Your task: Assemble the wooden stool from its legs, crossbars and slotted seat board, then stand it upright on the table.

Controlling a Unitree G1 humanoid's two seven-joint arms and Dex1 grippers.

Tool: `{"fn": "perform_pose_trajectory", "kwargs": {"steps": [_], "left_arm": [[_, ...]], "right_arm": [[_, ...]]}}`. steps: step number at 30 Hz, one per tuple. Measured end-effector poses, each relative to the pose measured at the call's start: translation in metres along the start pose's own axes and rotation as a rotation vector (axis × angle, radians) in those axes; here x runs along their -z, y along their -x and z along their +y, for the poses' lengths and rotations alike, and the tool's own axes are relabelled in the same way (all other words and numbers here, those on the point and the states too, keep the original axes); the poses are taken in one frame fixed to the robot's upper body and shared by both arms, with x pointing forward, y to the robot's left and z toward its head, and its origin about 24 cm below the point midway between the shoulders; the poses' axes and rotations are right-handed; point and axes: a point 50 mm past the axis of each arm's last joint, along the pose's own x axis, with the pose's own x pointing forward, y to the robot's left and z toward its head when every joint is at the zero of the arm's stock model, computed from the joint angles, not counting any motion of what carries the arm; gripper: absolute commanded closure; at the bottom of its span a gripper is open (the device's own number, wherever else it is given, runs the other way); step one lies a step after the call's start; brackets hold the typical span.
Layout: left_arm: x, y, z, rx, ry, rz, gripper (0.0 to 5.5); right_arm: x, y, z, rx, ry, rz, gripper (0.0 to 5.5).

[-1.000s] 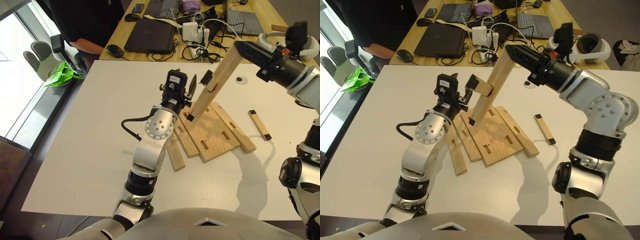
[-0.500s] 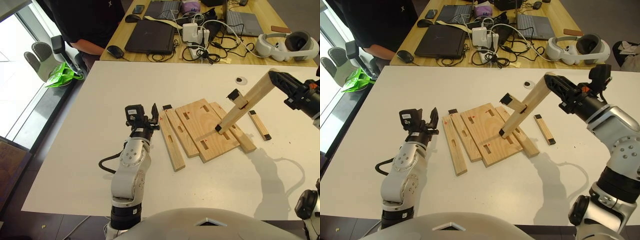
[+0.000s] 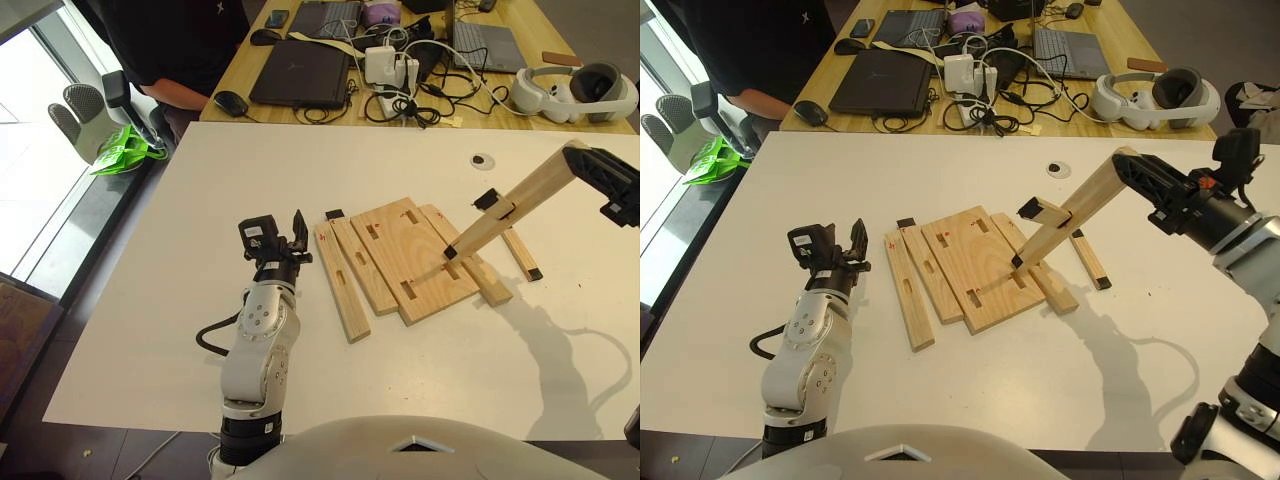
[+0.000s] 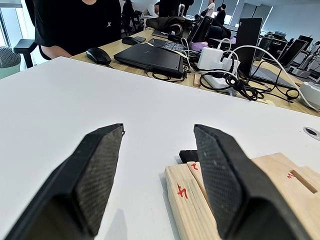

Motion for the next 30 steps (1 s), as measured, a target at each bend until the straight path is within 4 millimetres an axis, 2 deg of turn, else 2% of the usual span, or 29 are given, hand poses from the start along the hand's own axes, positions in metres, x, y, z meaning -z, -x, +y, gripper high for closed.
{"fn": "perform_pose_trajectory", "kwargs": {"steps": [4,7,10,18,21,25,30], "left_arm": [[0.001,0.000,0.000,-0.004,0.002,-0.001,2.91],[0.001,0.000,0.001,-0.006,0.004,-0.001,2.91],[0.002,0.001,0.002,-0.014,0.007,0.006,2.91],[0.002,0.001,0.005,-0.030,0.009,0.005,2.91],[0.002,0.001,0.006,-0.038,0.008,0.003,2.91],[0.001,-0.002,0.005,-0.035,0.007,0.001,2.91],[0.003,-0.005,0.004,-0.030,0.005,0.008,2.91]], "right_arm": [[0.008,0.005,0.004,0.002,-0.026,0.031,4.47],[0.010,0.016,0.004,0.015,-0.021,0.050,4.47],[0.009,0.027,0.001,0.023,-0.006,0.094,4.47],[0.016,0.038,-0.006,0.039,0.038,0.130,4.47],[0.020,0.032,0.009,0.010,0.109,0.149,4.47],[0.039,0.014,0.043,-0.040,0.183,0.134,4.47],[0.052,0.000,0.061,-0.046,0.186,0.104,4.47]]}}
